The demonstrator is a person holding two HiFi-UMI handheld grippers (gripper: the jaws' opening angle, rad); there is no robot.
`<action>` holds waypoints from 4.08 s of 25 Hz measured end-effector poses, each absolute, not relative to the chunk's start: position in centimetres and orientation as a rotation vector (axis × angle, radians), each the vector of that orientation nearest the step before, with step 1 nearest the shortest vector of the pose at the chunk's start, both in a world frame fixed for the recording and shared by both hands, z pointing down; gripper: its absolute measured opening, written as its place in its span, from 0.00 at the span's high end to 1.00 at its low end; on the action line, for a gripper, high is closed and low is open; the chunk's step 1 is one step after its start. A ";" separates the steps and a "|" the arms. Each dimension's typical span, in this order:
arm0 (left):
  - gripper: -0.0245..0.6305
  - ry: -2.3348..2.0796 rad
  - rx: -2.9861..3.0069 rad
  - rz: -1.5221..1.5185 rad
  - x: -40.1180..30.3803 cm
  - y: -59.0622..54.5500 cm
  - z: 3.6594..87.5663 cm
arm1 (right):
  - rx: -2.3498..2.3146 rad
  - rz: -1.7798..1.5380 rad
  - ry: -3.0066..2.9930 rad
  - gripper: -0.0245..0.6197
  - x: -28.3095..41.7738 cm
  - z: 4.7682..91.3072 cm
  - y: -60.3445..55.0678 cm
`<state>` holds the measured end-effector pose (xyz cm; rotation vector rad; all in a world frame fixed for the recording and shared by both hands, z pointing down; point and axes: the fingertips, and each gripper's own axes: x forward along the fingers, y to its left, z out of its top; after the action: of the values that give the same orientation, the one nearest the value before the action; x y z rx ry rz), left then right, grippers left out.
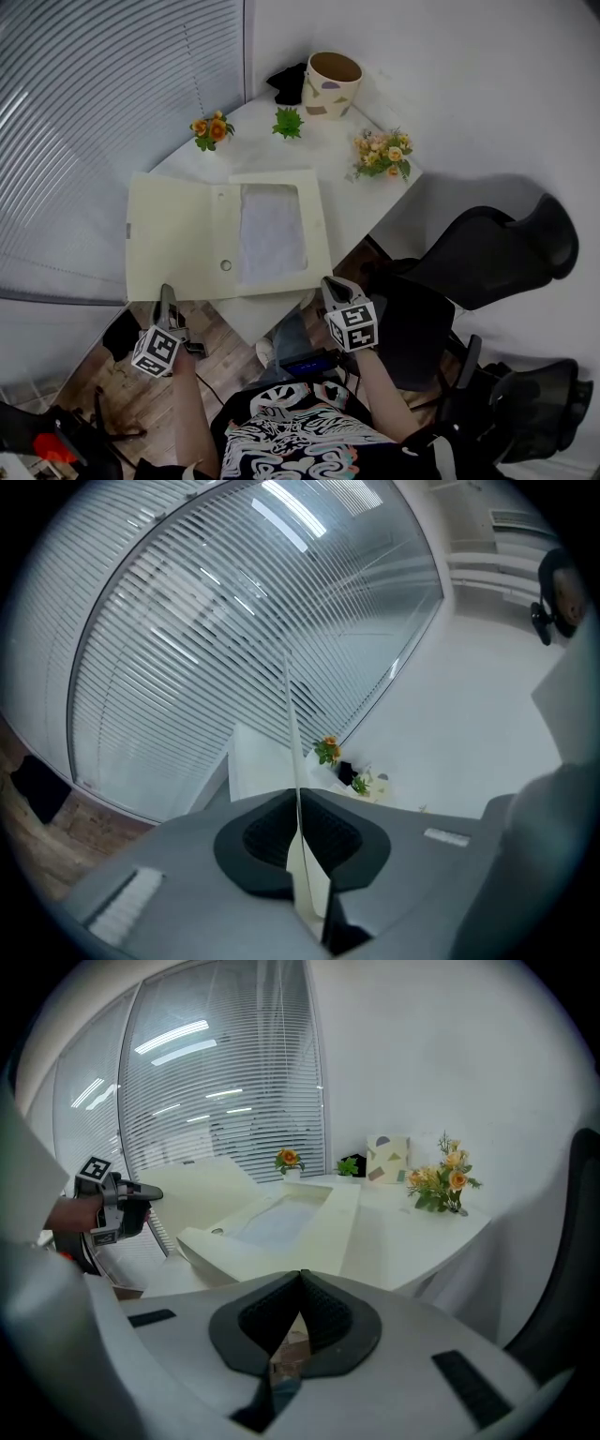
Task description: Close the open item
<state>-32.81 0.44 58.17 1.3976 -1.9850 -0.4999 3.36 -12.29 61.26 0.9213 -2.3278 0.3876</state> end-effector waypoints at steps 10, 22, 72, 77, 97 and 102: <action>0.96 -1.966 1.531 -0.511 -31.4 -0.5 55.6 | 0.920 0.372 -2.325 0.96 3.1 61.2 -12.2; 0.96 -1.954 1.623 -0.491 -29.8 -1.2 54.1 | 0.893 0.374 -2.329 0.96 3.1 61.4 -12.3; 0.92 -1.702 2.028 -0.387 -19.9 -5.1 48.9 | 0.861 0.502 -2.378 0.96 3.1 61.5 -12.4; 0.91 -1.663 2.058 -0.375 -18.8 -5.6 48.8 | 0.857 0.512 -2.378 0.96 3.1 61.5 -12.5; 0.89 -1.538 2.159 -0.278 -14.6 -7.6 49.1 | 0.855 0.538 -2.393 0.96 3.1 61.5 -12.6; 0.89 -1.500 2.177 -0.249 -13.6 -8.2 49.4 | 0.843 0.542 -2.394 0.96 3.1 61.6 -12.5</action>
<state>-13.64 -8.17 49.44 2.1769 -1.5000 -0.2490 3.07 -12.55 61.60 0.8426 -2.3942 0.5424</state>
